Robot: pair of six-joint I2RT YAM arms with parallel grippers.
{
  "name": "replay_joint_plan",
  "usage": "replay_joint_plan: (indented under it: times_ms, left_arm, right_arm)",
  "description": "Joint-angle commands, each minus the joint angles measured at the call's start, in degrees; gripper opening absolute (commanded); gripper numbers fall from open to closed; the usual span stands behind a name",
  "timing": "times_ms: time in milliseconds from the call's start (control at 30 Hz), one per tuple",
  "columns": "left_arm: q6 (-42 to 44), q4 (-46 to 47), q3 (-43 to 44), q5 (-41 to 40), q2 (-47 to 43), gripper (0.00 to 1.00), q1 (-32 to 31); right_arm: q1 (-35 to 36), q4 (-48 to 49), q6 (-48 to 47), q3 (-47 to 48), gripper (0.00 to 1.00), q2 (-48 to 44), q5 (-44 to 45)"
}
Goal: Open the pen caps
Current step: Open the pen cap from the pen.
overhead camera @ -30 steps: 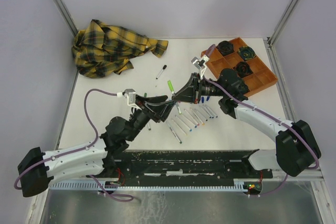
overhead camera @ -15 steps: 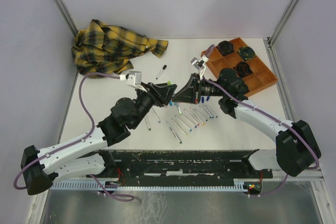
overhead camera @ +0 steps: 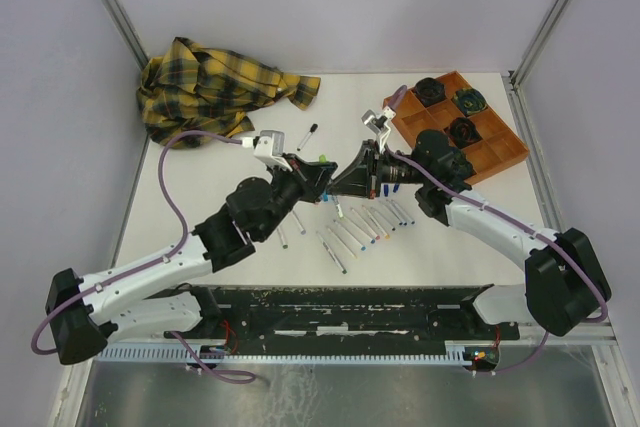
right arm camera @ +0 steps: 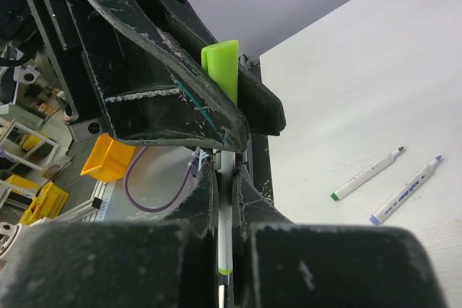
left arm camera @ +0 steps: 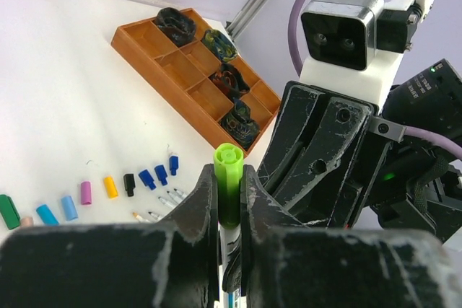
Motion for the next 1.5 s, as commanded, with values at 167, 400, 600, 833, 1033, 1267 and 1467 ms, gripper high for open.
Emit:
replay_joint_plan:
  times_ms: [167, 400, 600, 833, 1033, 1267, 1467]
  left_arm:
    - [-0.1, 7.0, 4.1, 4.9, -0.3, 0.03, 12.0]
    - [1.0, 13.4, 9.8, 7.8, 3.5, 0.03, 19.8]
    - [1.4, 13.7, 14.4, 7.3, 5.2, 0.03, 23.0]
    - [5.0, 3.5, 11.7, 9.4, 4.5, 0.03, 24.3]
    - [5.0, -6.9, 2.5, 6.9, 4.5, 0.03, 25.9]
    - [3.5, -7.8, -8.3, 9.3, 5.7, 0.03, 32.9]
    - [7.9, -10.8, -5.7, 12.7, 16.8, 0.06, 36.2]
  right_arm:
    - [1.3, -2.7, -3.4, 2.0, 0.00, 1.1, 1.1]
    - [4.4, -5.7, -4.9, 2.6, 0.00, 5.2, 1.5]
    - [6.2, -4.0, -2.8, 2.4, 0.00, 8.5, 1.6]
    - [7.2, -4.2, -2.9, 2.3, 0.00, 9.5, 2.5]
    - [7.1, -13.4, -8.2, 5.2, 0.00, 8.2, 3.0]
    - [7.1, -17.9, -11.6, 6.5, 0.00, 7.2, 4.0]
    - [7.2, -19.8, -12.3, 7.2, 0.00, 7.9, 3.8]
